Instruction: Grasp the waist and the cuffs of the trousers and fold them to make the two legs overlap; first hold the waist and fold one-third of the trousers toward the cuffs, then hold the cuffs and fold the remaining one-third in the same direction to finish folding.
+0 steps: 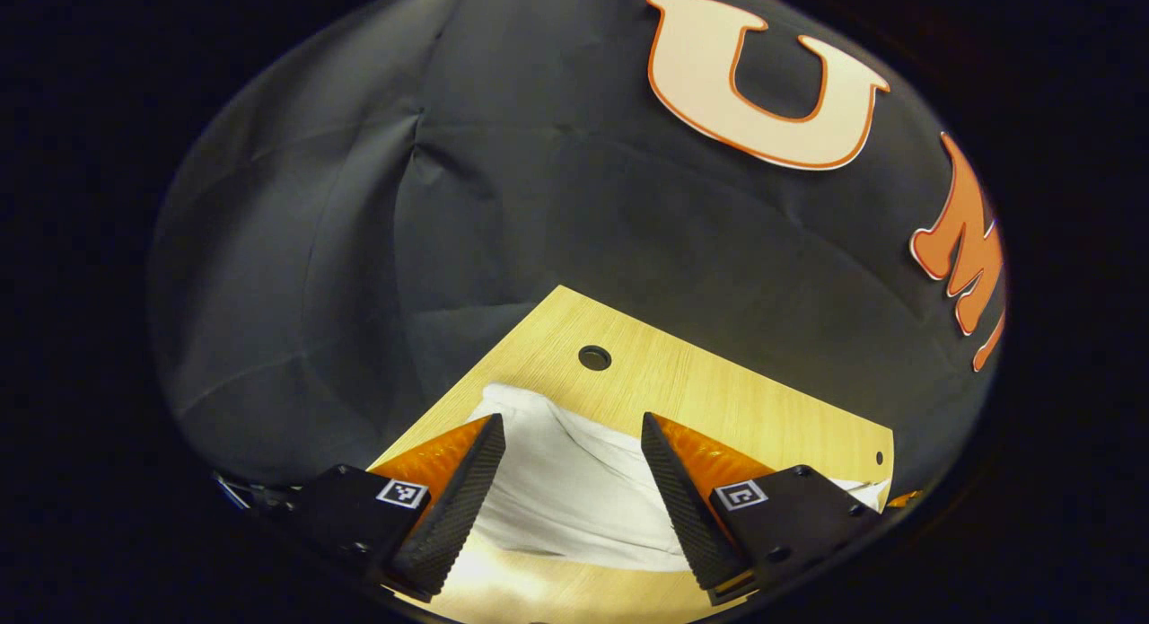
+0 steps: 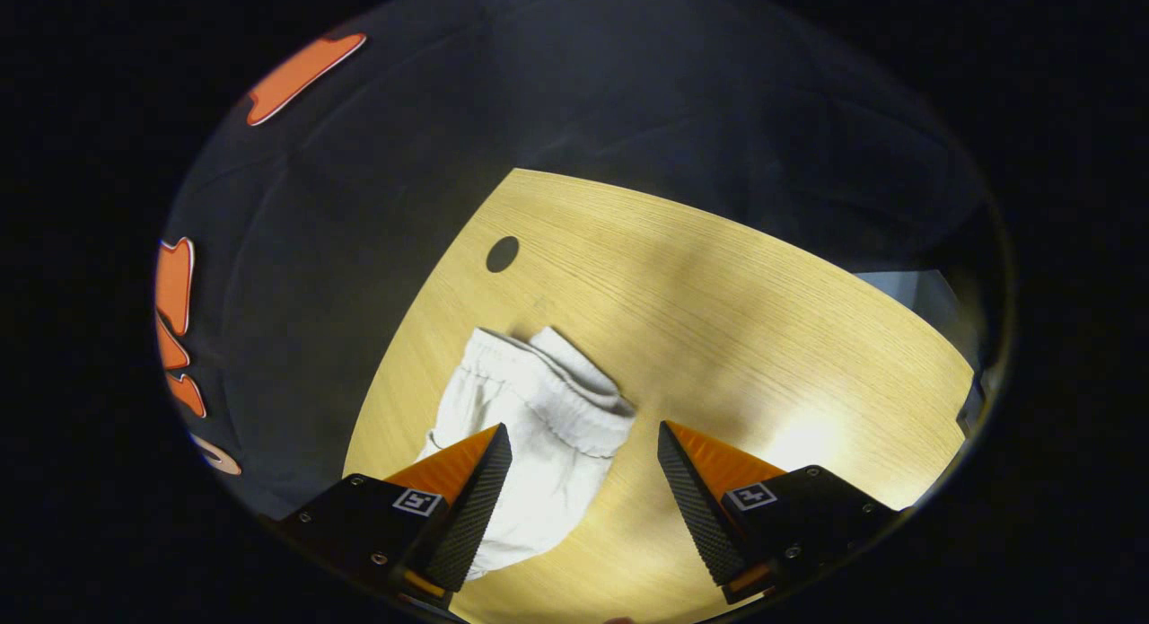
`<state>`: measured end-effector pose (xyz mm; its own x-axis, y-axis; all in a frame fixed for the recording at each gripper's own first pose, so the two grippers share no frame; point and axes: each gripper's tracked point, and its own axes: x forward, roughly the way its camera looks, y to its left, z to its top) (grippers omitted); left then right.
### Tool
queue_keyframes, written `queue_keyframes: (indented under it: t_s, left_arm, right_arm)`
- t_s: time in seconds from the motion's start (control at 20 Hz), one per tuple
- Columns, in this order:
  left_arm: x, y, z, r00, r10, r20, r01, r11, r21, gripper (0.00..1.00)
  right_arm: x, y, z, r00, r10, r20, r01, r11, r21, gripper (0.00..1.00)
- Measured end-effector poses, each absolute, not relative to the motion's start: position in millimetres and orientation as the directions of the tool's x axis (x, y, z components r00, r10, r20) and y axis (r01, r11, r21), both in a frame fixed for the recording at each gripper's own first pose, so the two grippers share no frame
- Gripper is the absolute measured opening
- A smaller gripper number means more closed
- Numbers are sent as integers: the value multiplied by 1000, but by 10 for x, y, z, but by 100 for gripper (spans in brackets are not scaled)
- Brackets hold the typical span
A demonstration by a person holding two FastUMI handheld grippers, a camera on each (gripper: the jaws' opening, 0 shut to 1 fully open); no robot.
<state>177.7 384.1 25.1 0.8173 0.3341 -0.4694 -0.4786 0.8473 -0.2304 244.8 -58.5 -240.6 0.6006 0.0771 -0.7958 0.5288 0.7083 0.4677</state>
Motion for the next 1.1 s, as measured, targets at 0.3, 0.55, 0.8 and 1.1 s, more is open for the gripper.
queue_keyframes:
  t_s: [0.3,0.55,0.8,1.1]
  left_arm:
    - [1417,3762,450,844,353,-403,-479,835,-273,100]
    - [1178,3681,496,840,380,-387,-501,817,-284,100]
    - [1030,3661,499,831,401,-386,-526,793,-308,100]
    - [829,3593,528,826,419,-378,-540,782,-312,100]
  right_arm:
    - [2585,-529,-2633,584,138,-800,523,690,500,98]
    - [2720,-402,-2788,566,185,-803,527,667,526,98]
    - [2775,-406,-2914,562,171,-809,536,670,513,41]
    - [2836,-365,-2777,610,124,-782,455,753,475,3]
